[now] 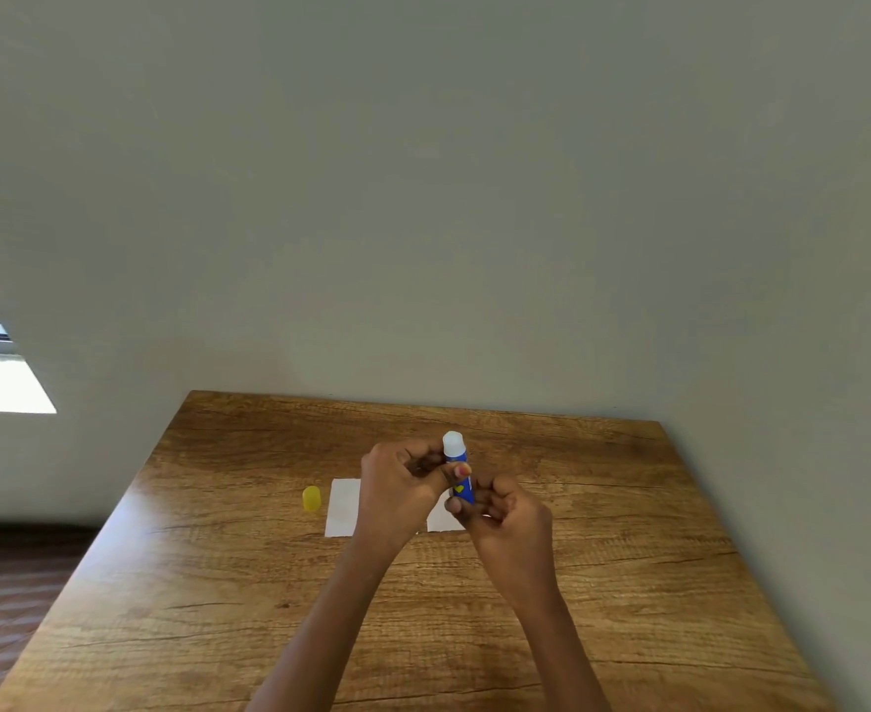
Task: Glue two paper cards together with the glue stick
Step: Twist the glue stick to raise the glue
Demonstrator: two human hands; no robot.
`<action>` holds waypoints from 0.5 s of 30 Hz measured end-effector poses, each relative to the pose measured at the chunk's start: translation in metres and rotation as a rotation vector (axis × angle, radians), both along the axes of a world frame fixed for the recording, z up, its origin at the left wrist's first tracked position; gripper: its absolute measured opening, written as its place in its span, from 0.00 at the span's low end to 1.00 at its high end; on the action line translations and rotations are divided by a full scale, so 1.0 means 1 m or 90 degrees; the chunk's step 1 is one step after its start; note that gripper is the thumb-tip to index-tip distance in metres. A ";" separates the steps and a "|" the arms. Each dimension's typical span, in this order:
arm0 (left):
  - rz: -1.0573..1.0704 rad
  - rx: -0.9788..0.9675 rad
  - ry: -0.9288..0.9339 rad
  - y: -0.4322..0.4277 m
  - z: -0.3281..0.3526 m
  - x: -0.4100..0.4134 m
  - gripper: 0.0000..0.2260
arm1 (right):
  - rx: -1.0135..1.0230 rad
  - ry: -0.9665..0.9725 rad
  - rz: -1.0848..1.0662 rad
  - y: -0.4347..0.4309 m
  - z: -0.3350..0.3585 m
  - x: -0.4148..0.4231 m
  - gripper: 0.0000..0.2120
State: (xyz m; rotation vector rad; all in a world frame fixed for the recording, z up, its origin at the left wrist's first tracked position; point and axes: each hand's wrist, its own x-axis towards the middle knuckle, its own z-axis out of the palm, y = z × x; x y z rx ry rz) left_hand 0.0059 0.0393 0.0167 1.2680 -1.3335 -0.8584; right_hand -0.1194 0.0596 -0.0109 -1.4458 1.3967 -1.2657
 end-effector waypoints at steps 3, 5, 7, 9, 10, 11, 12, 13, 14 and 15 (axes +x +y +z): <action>0.003 -0.002 -0.002 -0.001 -0.002 0.001 0.08 | 0.026 -0.002 0.068 -0.001 0.001 -0.003 0.12; 0.003 0.001 0.002 -0.001 -0.004 0.002 0.08 | 0.047 -0.010 0.106 -0.001 0.002 -0.005 0.11; 0.005 0.007 0.006 -0.001 -0.005 0.003 0.08 | 0.056 -0.015 0.120 -0.001 0.002 -0.005 0.09; 0.009 0.010 0.009 -0.001 -0.005 0.004 0.07 | 0.055 -0.025 0.111 0.000 0.002 -0.004 0.09; 0.010 0.010 0.013 -0.001 -0.005 0.004 0.07 | 0.049 -0.022 0.102 0.001 0.002 -0.003 0.10; 0.010 0.010 0.018 -0.002 -0.005 0.004 0.07 | 0.041 -0.016 0.092 0.001 0.003 -0.002 0.10; 0.008 0.010 0.021 -0.001 -0.004 0.004 0.07 | 0.031 -0.015 0.080 0.002 0.004 -0.001 0.12; 0.007 0.011 0.021 -0.001 -0.004 0.004 0.07 | 0.020 -0.015 0.060 0.003 0.004 0.001 0.13; 0.004 0.012 0.020 -0.001 -0.005 0.003 0.07 | 0.009 -0.008 0.036 0.002 0.004 0.002 0.14; 0.002 0.012 0.019 -0.001 -0.005 0.003 0.07 | -0.003 0.003 0.010 0.002 0.003 0.004 0.15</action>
